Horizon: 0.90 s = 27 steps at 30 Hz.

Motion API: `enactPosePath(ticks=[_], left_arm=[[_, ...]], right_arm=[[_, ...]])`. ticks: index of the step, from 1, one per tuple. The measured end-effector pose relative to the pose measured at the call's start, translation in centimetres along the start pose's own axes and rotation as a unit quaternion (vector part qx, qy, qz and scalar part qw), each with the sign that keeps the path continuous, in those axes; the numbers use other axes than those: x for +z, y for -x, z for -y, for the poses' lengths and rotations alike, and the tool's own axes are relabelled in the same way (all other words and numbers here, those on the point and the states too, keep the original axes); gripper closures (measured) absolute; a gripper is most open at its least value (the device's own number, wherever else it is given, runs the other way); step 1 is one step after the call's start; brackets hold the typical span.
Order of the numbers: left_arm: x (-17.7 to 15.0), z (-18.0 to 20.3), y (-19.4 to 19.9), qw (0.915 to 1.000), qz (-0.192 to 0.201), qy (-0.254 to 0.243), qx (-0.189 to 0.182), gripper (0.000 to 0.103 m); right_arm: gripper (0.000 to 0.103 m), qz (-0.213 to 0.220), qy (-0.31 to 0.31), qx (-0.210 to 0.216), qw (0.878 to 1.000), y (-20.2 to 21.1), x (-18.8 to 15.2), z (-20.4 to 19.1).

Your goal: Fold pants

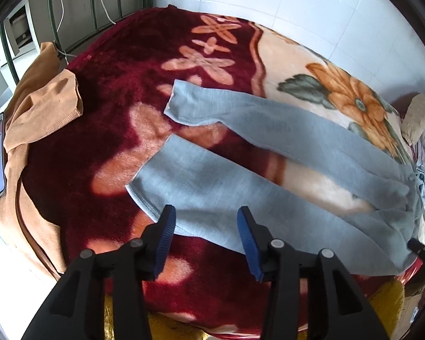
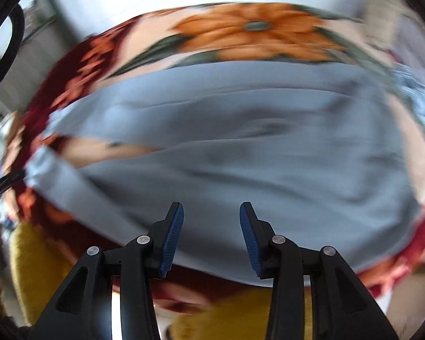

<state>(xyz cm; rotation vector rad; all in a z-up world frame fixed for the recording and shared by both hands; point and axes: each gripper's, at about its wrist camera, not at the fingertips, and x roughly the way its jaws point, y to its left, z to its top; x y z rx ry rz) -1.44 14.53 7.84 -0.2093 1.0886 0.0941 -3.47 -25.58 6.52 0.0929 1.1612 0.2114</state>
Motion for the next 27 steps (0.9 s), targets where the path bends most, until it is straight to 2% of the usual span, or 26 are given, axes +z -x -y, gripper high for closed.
enactPosePath(ticks=[3, 7, 14, 16, 17, 18, 23, 27], left_arm=[[0.8, -0.7, -0.4, 1.0000, -0.005, 0.004, 0.004, 0.048], [2.4, -1.4, -0.9, 0.9998, -0.013, 0.002, 0.013, 0.039], [4.6, -1.5, -3.6, 0.9990, -0.032, -0.016, 0.025, 0.036], [4.6, -1.6, -4.1, 0.9990, -0.036, -0.008, 0.025, 0.036], [4.5, -1.5, -4.0, 0.9994, -0.033, 0.000, 0.012, 0.036], [4.3, -1.3, -3.9, 0.9994, -0.033, 0.004, 0.003, 0.036], [2.7, 1.3, -3.0, 0.9962, -0.055, 0.020, -0.063, 0.036], [1.7, 4.8, -2.0, 0.9930, -0.065, 0.000, -0.098, 0.036]], right_arm=[[0.061, -0.014, 0.046, 0.033, 0.998, -2.2, 0.5, -4.3], [0.061, -0.031, 0.082, 0.055, 0.995, -4.4, 0.5, -8.2], [0.061, -0.048, 0.045, 0.086, 0.994, -6.5, 0.0, -8.9], [0.068, -0.044, 0.042, 0.098, 0.993, -6.5, -0.1, -8.9], [0.079, -0.043, 0.046, 0.103, 0.993, -6.3, -0.3, -8.9], [0.085, -0.040, 0.054, 0.107, 0.992, -6.1, -0.6, -9.1], [0.086, -0.044, 0.072, 0.125, 0.989, -5.5, -1.8, -9.7], [0.085, -0.034, 0.061, 0.110, 0.991, -4.0, -1.9, -8.8]])
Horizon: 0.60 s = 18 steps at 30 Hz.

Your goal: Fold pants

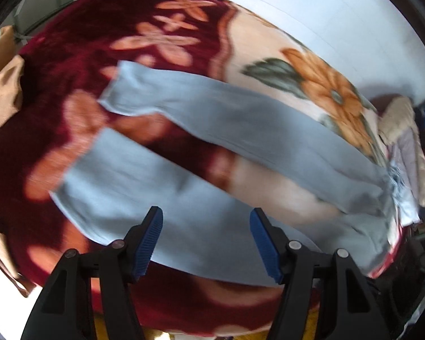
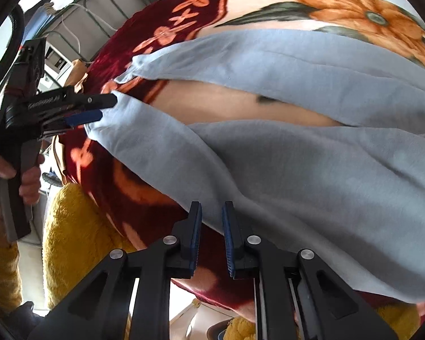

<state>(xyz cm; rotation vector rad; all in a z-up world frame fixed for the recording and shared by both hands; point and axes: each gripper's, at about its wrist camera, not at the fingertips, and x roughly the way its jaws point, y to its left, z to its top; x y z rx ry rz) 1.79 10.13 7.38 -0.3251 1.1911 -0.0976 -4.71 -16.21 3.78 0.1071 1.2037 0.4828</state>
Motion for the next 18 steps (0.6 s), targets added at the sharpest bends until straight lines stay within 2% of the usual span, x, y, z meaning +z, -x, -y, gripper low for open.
enactPosePath(ticks=[1, 5, 9, 14, 17, 18], left_arm=[[-0.3, 1.0, 0.1, 0.9999, 0.000, -0.009, -0.006, 0.036], [-1.8, 6.4, 0.3, 0.9966, -0.002, -0.080, -0.021, 0.036], [-3.4, 11.0, -0.3, 0.9885, -0.012, -0.148, -0.030, 0.036], [-5.2, 15.1, -2.0, 0.9768, -0.025, -0.209, -0.042, 0.036], [-6.1, 17.0, -2.8, 0.9662, -0.048, -0.244, -0.066, 0.036], [-6.3, 17.7, -3.1, 0.9599, -0.060, -0.262, -0.078, 0.036]], right_arm=[[0.084, 0.004, -0.004, -0.007, 1.000, 0.5, 0.0, 0.4], [0.070, 0.034, -0.029, -0.056, 0.997, 3.8, -0.7, 3.6], [0.070, 0.059, -0.087, -0.119, 0.987, 7.4, -2.1, 9.3], [0.070, 0.083, -0.195, -0.184, 0.960, 12.1, -5.2, 18.1], [0.069, 0.092, -0.252, -0.218, 0.938, 14.4, -7.4, 22.6], [0.069, 0.096, -0.272, -0.225, 0.931, 15.1, -8.3, 24.0]])
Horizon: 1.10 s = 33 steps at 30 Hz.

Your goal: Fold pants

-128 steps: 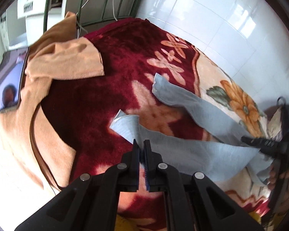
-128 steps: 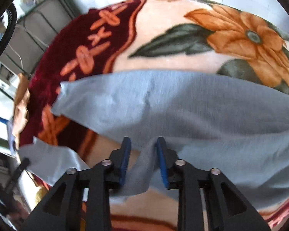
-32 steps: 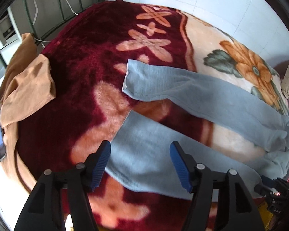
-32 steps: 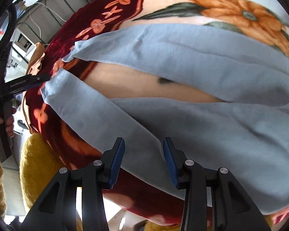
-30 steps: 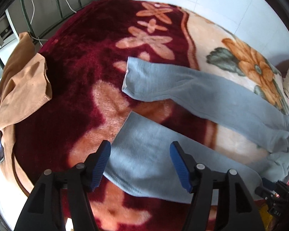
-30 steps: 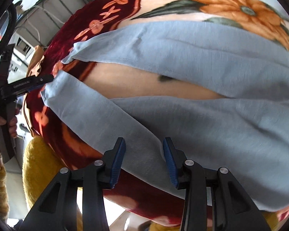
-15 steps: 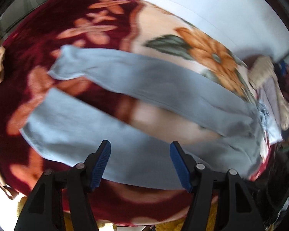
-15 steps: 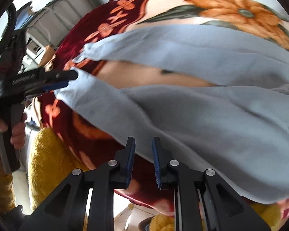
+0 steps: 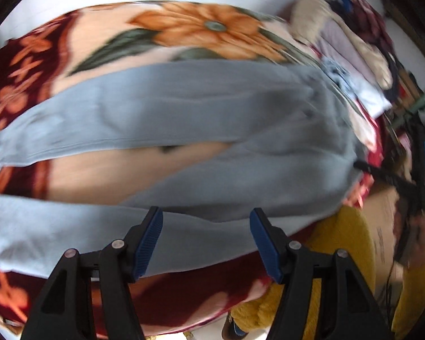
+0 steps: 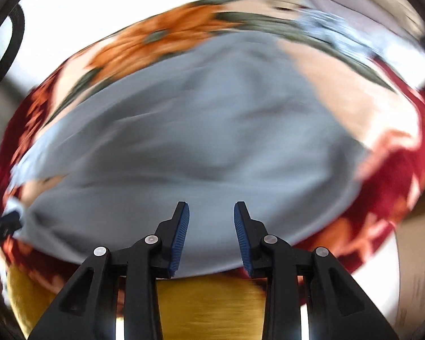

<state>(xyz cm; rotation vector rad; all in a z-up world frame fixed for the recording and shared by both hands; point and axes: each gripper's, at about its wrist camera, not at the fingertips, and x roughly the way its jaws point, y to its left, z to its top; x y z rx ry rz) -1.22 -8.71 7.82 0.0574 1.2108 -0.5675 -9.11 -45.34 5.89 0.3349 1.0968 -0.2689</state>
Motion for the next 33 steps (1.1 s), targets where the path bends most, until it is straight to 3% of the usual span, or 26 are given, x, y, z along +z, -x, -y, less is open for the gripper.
enactPosePath(ticks=[5, 9, 14, 26, 30, 31, 33], left_arm=[[0.6, 2.9, -1.3, 0.9950, -0.035, -0.092, -0.017, 0.036], [0.7, 3.8, -2.9, 0.9880, -0.067, -0.139, -0.012, 0.036], [0.4, 3.7, -4.3, 0.9782, -0.102, -0.180, -0.006, 0.036], [-0.6, 5.0, -7.6, 0.9505, -0.133, -0.276, 0.054, 0.035], [-1.1, 5.9, -7.5, 0.9468, -0.141, -0.287, 0.032, 0.071], [-1.1, 5.9, -7.3, 0.9487, -0.140, -0.282, 0.027, 0.081], [-1.2, 5.6, -6.7, 0.9576, -0.130, -0.256, 0.022, 0.088]], right_arm=[[0.068, -0.002, -0.063, -0.026, 0.998, -0.7, 0.5, 5.3], [0.068, -0.004, -0.099, -0.017, 0.995, -1.4, 0.3, 7.8], [0.068, -0.012, -0.103, -0.013, 0.995, -2.2, 0.0, 8.3], [0.068, -0.004, -0.122, -0.007, 0.992, -1.8, -0.4, 9.0], [0.068, 0.008, -0.147, -0.006, 0.989, -1.3, -0.7, 10.2], [0.068, 0.010, -0.155, -0.004, 0.988, -1.2, -0.7, 10.4], [0.068, 0.016, -0.170, 0.003, 0.985, -1.1, -0.9, 11.0]])
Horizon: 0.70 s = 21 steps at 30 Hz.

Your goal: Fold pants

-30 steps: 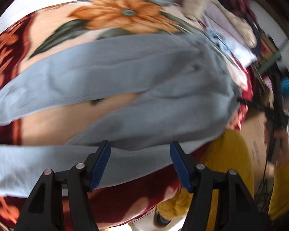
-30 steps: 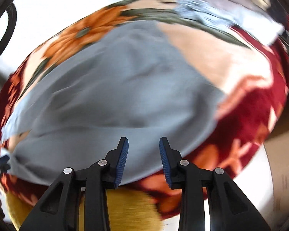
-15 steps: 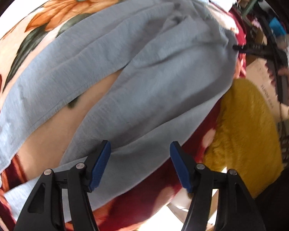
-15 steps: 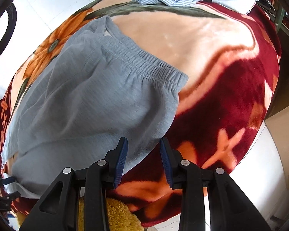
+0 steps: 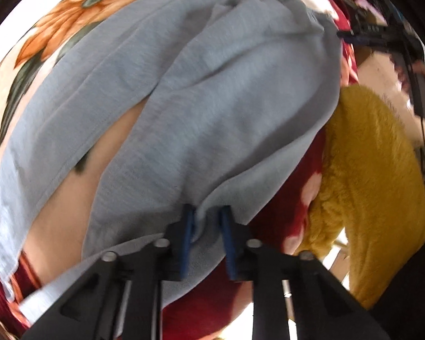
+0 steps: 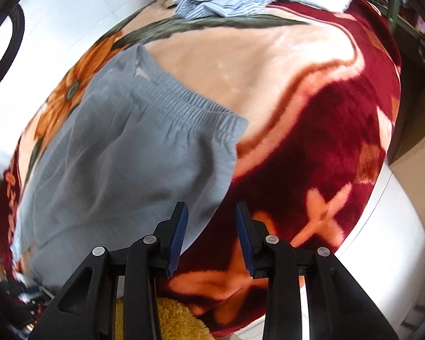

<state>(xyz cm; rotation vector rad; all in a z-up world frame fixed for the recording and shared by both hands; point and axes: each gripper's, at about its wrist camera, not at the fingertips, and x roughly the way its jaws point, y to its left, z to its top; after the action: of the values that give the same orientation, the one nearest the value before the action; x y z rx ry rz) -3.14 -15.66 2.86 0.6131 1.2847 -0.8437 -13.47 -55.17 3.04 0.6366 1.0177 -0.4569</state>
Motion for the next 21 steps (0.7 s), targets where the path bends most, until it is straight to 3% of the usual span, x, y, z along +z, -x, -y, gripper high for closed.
enactPosePath(ticks=[5, 11, 15, 19, 21], left_arm=[[-1.4, -1.5, 2.9, 0.9940, 0.065, 0.081, -0.033, 0.092], [-2.9, -3.6, 6.0, 0.9732, 0.138, 0.175, -0.058, 0.093], [-2.9, -4.2, 6.3, 0.9630, 0.155, 0.211, -0.065, 0.094], [-3.5, -4.1, 6.7, 0.9570, 0.165, 0.230, -0.065, 0.095], [-4.0, -4.0, 7.0, 0.9541, 0.170, 0.237, -0.066, 0.095]], right_arm=[[0.068, 0.011, -0.012, -0.004, 1.000, 0.1, 0.1, 0.7], [0.067, 0.012, -0.053, 0.010, 0.998, -1.0, 0.6, 2.2], [0.066, 0.001, -0.062, 0.012, 0.998, -2.6, 1.1, 2.7], [0.066, -0.003, -0.080, 0.061, 0.995, -3.3, 1.5, 2.5], [0.066, 0.004, -0.082, 0.059, 0.995, -3.6, 1.7, 2.2]])
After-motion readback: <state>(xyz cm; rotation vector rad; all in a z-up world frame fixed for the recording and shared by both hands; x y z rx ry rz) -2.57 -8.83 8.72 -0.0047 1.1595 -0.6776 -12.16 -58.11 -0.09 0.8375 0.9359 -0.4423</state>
